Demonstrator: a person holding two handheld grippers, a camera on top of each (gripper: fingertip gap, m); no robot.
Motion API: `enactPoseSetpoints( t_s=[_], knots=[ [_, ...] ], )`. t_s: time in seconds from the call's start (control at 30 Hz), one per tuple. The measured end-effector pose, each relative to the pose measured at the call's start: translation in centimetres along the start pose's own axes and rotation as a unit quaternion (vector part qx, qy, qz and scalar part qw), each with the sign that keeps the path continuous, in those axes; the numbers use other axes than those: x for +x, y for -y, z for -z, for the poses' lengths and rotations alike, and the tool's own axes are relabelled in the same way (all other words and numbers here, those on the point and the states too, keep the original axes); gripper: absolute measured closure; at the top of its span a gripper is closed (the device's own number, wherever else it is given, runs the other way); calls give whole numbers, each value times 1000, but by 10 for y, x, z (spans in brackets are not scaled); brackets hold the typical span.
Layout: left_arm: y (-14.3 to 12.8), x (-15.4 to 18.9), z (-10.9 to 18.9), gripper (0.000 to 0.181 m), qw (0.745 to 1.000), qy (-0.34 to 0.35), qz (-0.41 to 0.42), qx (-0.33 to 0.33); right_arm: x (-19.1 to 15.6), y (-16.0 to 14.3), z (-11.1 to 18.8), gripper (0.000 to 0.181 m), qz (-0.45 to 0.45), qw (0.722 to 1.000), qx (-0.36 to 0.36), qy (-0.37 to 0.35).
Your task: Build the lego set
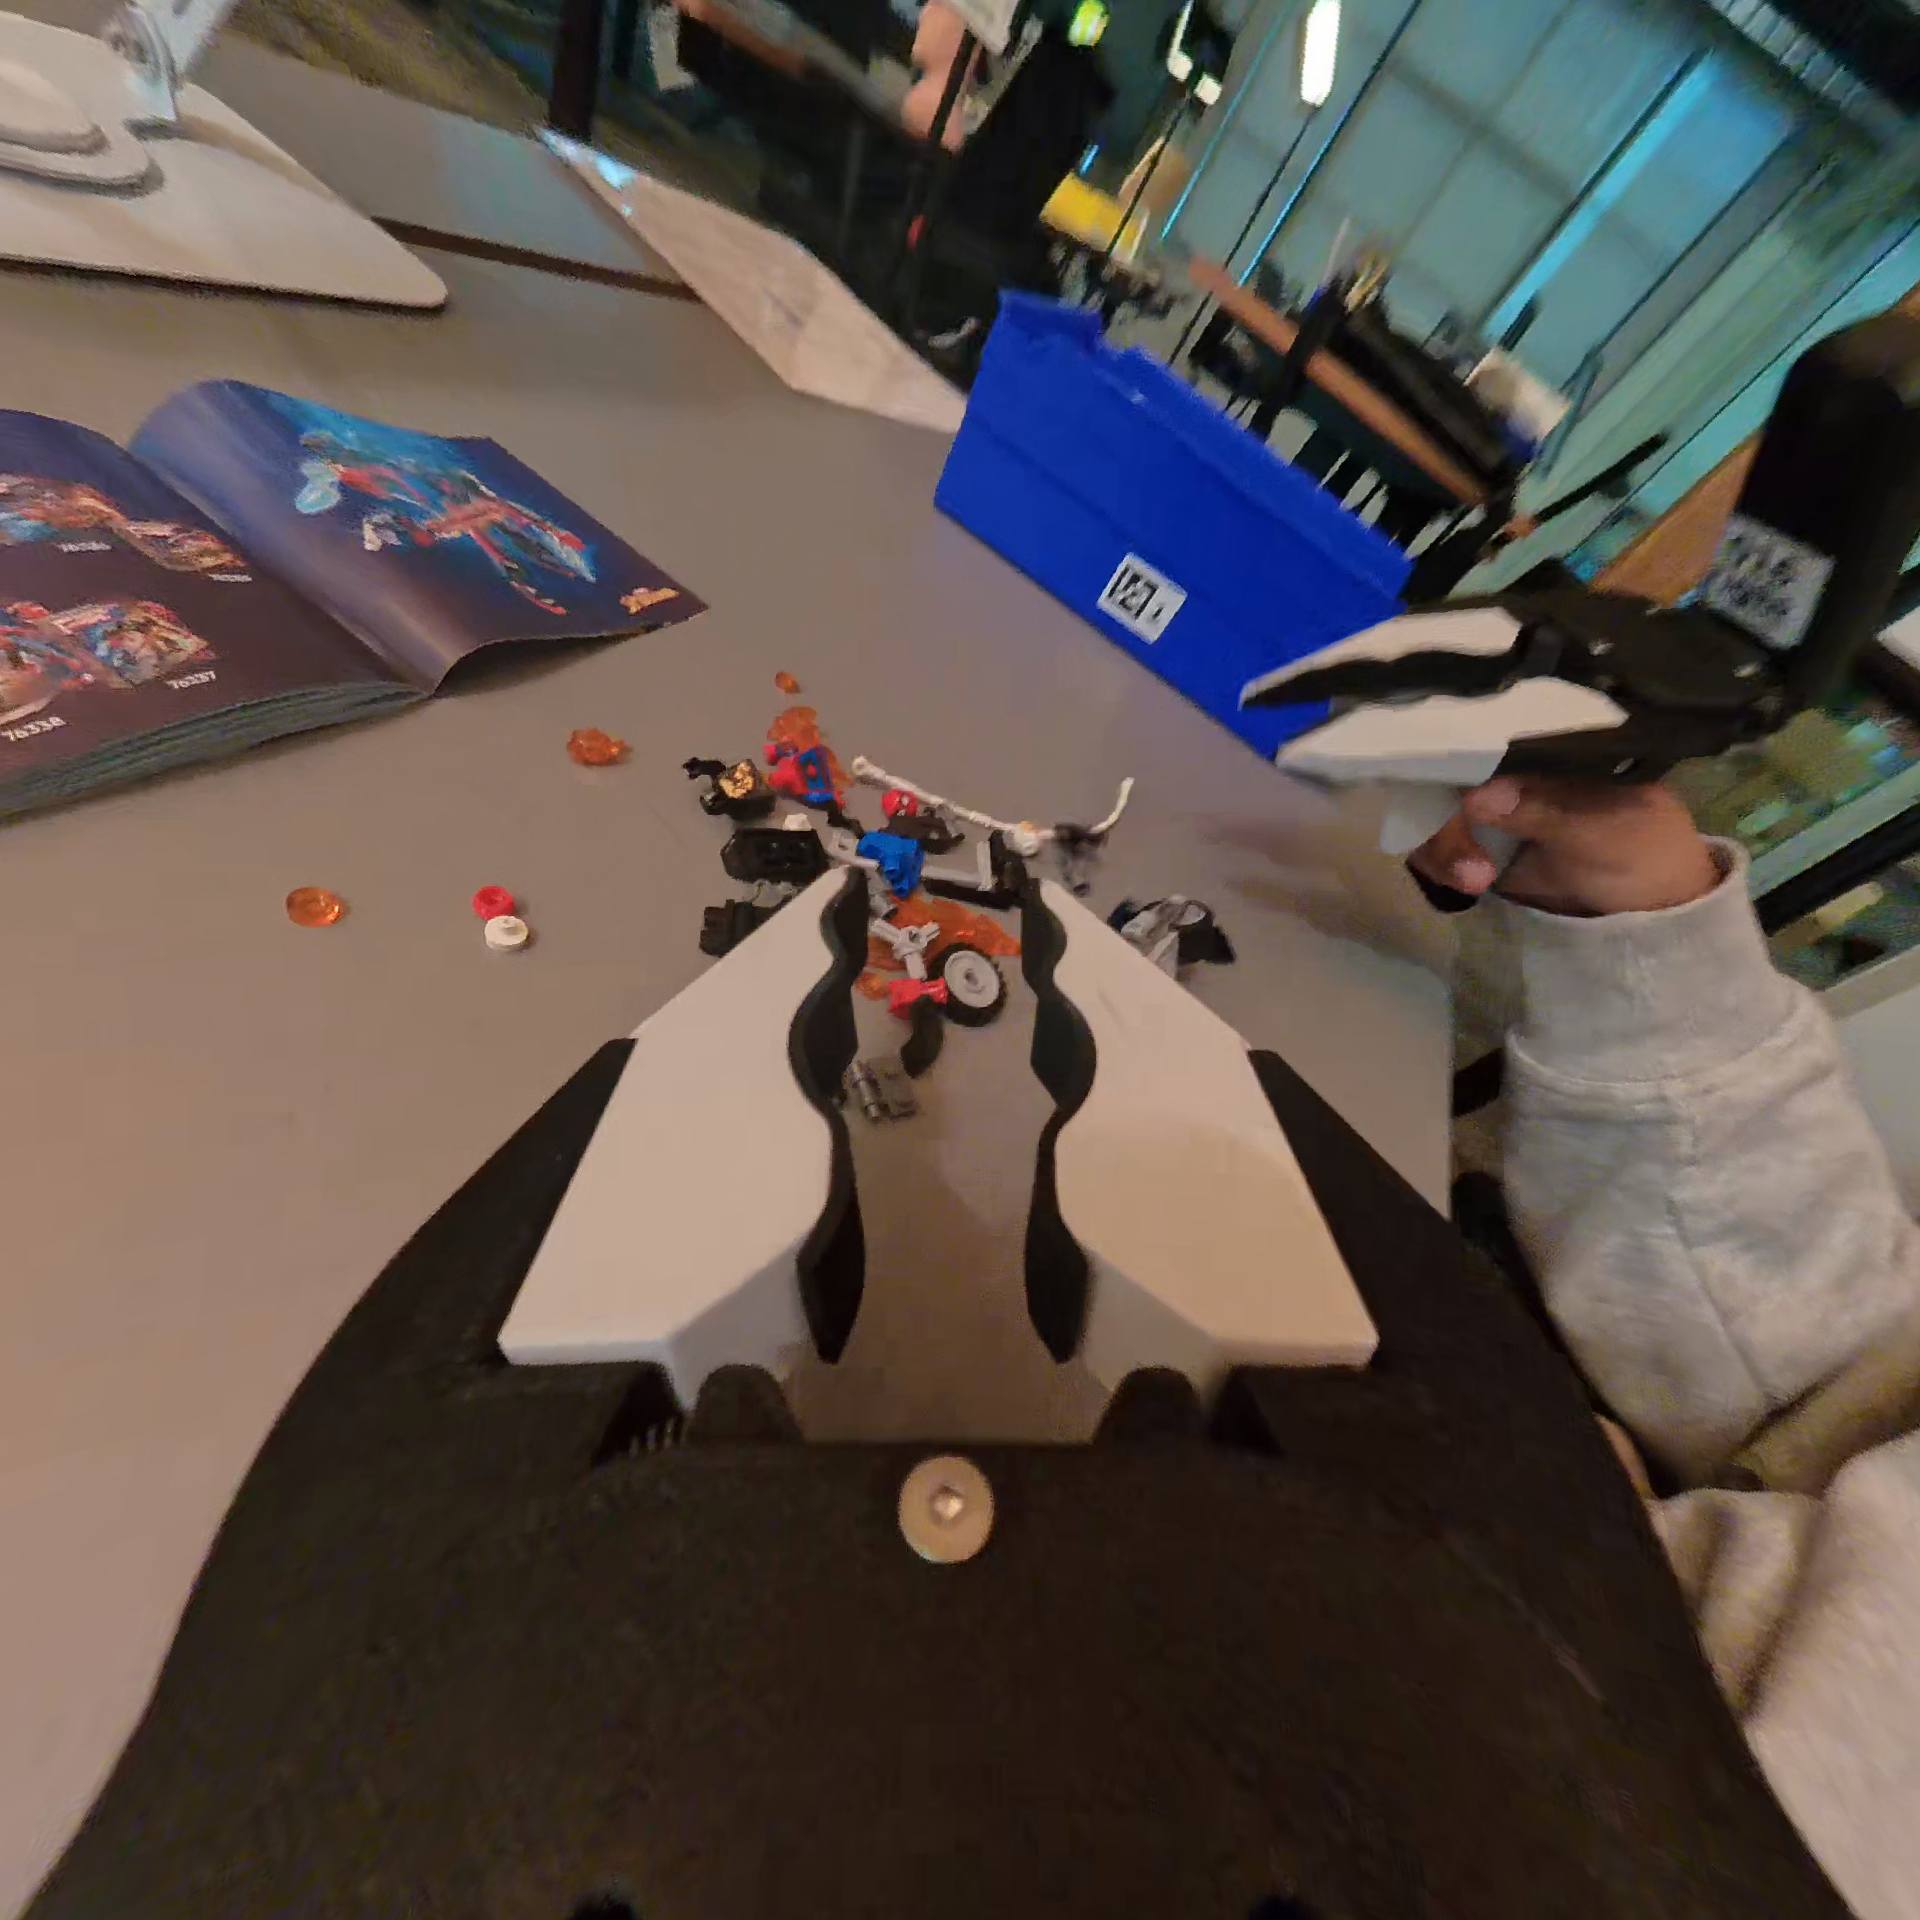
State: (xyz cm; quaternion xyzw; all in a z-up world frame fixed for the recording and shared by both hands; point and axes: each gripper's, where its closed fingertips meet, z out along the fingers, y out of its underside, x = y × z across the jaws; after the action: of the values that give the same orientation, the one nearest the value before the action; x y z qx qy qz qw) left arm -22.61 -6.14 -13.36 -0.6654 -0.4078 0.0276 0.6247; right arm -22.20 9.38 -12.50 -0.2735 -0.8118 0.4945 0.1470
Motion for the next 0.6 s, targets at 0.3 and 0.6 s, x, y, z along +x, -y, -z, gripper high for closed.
enactPoseSetpoints(
  t_s=[0.3, 0.6],
  knots=[
    [6, 8, 9, 152, 999, -34, 3, 28, -25, -64, 1, 153, 43, 988, -119, 92],
    [4, 13, 8, 152, 999, -47, 3, 27, -11, -75, -16, 167, 55, 988, -139, 49]
  ],
)
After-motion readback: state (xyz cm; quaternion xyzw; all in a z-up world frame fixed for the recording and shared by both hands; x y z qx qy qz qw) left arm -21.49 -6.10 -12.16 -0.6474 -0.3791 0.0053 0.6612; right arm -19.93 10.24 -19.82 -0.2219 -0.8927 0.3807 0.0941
